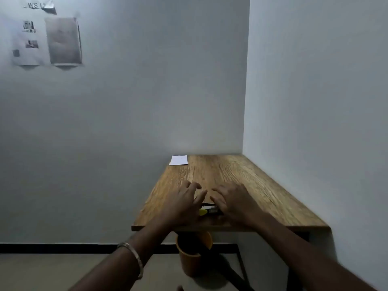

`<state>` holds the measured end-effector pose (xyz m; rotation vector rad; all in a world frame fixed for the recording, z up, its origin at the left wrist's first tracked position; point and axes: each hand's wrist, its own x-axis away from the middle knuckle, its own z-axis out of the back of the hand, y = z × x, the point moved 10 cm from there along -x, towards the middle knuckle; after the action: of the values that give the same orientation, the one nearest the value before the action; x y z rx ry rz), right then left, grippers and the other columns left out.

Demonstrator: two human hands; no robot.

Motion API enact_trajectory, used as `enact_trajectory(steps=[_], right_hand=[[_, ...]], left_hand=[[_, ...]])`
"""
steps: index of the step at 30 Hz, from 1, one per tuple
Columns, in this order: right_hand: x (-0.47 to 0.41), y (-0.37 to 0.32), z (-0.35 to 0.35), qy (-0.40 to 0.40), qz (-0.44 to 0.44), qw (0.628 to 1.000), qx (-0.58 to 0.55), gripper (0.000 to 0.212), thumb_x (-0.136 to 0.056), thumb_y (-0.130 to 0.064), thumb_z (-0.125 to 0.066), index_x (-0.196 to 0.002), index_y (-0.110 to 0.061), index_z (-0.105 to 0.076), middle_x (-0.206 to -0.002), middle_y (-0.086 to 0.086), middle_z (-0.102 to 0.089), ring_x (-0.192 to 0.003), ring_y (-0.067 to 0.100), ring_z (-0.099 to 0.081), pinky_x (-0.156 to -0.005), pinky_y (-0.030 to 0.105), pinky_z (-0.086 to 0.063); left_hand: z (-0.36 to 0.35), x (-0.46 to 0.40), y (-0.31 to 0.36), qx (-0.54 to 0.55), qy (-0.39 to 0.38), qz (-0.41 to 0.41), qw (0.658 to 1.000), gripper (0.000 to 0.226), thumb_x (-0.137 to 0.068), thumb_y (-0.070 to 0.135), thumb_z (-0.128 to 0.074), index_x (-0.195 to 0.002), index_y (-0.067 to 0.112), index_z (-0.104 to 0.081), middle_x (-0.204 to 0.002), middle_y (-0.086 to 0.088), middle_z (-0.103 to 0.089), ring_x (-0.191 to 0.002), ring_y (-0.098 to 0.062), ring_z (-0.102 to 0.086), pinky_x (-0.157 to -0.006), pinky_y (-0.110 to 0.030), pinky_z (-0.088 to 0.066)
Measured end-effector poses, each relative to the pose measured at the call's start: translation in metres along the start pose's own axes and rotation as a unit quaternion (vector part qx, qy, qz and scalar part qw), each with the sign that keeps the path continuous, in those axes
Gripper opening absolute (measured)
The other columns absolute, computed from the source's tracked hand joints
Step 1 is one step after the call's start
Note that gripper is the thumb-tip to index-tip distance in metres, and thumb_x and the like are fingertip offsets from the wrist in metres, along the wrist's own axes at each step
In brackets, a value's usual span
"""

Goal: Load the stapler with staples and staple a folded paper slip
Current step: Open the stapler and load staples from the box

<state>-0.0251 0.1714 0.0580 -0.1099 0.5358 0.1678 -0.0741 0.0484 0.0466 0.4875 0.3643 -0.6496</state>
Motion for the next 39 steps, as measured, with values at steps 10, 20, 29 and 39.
enact_trajectory(steps=[10, 20, 29, 39], right_hand=[[0.005, -0.002, -0.023, -0.07, 0.04, 0.995, -0.056, 0.027, -0.093, -0.043, -0.057, -0.107, -0.022, -0.067, -0.1, -0.005, -0.066, -0.093, 0.013, -0.057, -0.083, 0.031, -0.042], [-0.002, -0.001, -0.014, 0.041, -0.037, 0.981, -0.184, 0.025, -0.083, -0.033, -0.071, -0.093, -0.013, -0.062, -0.091, 0.001, -0.062, -0.08, 0.014, -0.056, -0.069, 0.033, -0.046], [-0.004, 0.011, -0.011, 0.156, -0.165, 0.914, -0.335, 0.024, -0.082, -0.03, -0.078, -0.09, -0.027, -0.056, -0.087, -0.012, -0.063, -0.078, 0.0, -0.062, -0.055, 0.01, -0.044], [-0.02, 0.023, -0.024, 0.091, -0.179, 0.87, -0.45, 0.016, -0.088, -0.041, -0.068, -0.095, -0.038, -0.054, -0.09, -0.005, -0.072, -0.078, 0.007, -0.071, -0.062, 0.023, -0.058]], left_hand=[[-0.023, 0.011, -0.009, -0.006, -0.089, -0.025, 0.996, 0.052, -0.087, 0.055, -0.06, -0.13, 0.026, -0.054, -0.118, 0.001, -0.059, -0.098, -0.012, -0.054, -0.076, -0.027, -0.046], [-0.012, 0.005, -0.023, 0.193, 0.016, 0.059, 0.979, 0.055, -0.089, 0.013, -0.069, -0.139, 0.023, -0.049, -0.118, 0.001, -0.067, -0.1, -0.008, -0.064, -0.084, -0.025, -0.055], [-0.042, 0.002, -0.017, 0.633, -0.007, 0.215, 0.744, 0.028, -0.097, 0.023, -0.058, -0.113, 0.002, -0.066, -0.1, -0.014, -0.077, -0.094, -0.024, -0.074, -0.077, -0.031, -0.061], [-0.041, -0.012, -0.009, 0.642, -0.063, 0.168, 0.745, 0.029, -0.099, 0.027, -0.053, -0.104, 0.006, -0.073, -0.1, -0.018, -0.074, -0.087, -0.025, -0.071, -0.074, -0.035, -0.055]])
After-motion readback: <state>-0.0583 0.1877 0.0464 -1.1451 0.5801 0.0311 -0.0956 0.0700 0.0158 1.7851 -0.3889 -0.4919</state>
